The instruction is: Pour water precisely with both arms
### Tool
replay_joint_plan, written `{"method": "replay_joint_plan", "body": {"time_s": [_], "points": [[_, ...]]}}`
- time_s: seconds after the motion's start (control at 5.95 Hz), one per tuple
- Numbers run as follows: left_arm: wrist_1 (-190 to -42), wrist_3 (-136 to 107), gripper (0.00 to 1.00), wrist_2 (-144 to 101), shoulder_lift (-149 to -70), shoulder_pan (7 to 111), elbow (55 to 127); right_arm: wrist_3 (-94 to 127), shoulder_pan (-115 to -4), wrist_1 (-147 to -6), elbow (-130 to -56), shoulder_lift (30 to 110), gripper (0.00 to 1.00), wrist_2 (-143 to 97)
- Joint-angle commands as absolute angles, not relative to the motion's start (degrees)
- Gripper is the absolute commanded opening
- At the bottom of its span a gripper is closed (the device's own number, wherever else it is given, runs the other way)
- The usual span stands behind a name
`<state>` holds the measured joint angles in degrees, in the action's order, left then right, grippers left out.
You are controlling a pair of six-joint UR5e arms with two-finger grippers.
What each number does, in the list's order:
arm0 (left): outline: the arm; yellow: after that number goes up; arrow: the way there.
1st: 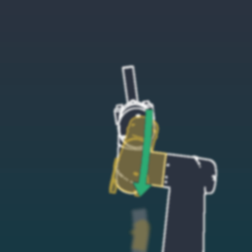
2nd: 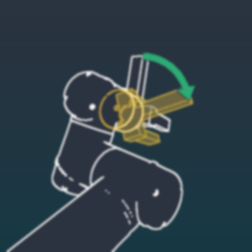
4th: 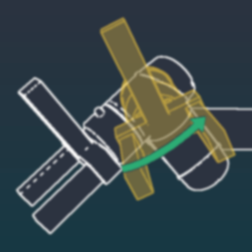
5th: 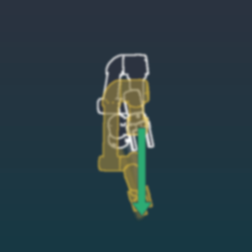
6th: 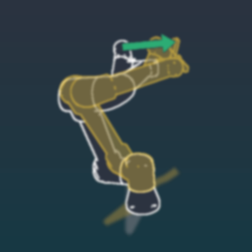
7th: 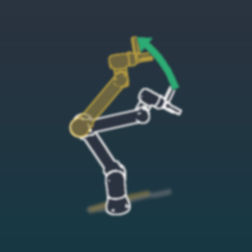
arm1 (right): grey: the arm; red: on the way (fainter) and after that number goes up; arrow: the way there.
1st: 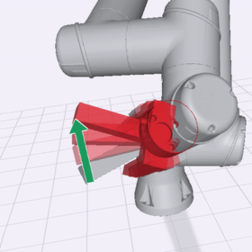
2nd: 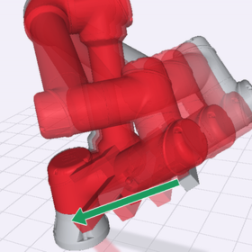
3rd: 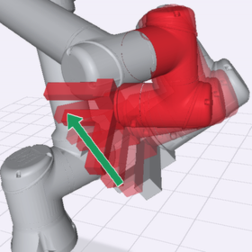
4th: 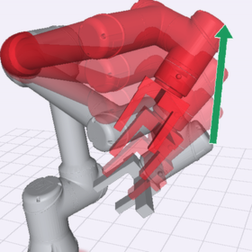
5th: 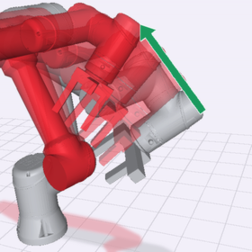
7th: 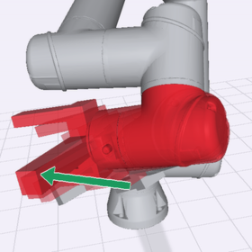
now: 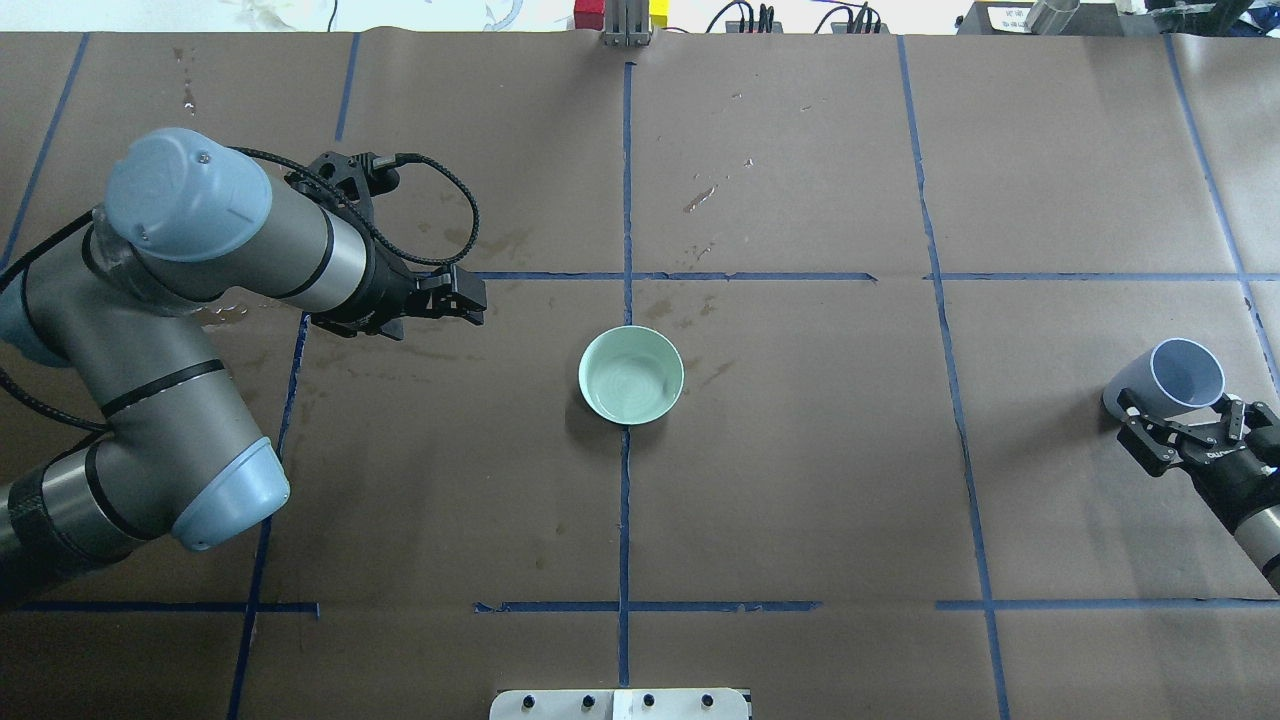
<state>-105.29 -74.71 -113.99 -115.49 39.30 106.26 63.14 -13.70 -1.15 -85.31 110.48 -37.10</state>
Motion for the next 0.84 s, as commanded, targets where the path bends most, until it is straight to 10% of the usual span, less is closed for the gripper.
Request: {"method": "replay_joint_plan", "body": {"time_s": [0.0, 0.67], "points": [[-105.2, -74.6, 0.94, -114.1, -115.5, 39.5, 106.3, 63.1, -14.4, -1.1, -85.3, 109.9, 1.00, -37.3], [-105.2, -74.6, 0.94, -114.1, -115.1, 39.6, 106.8, 62.8, -15.7, -1.2, -85.2, 108.8, 0.99, -37.4]]}}
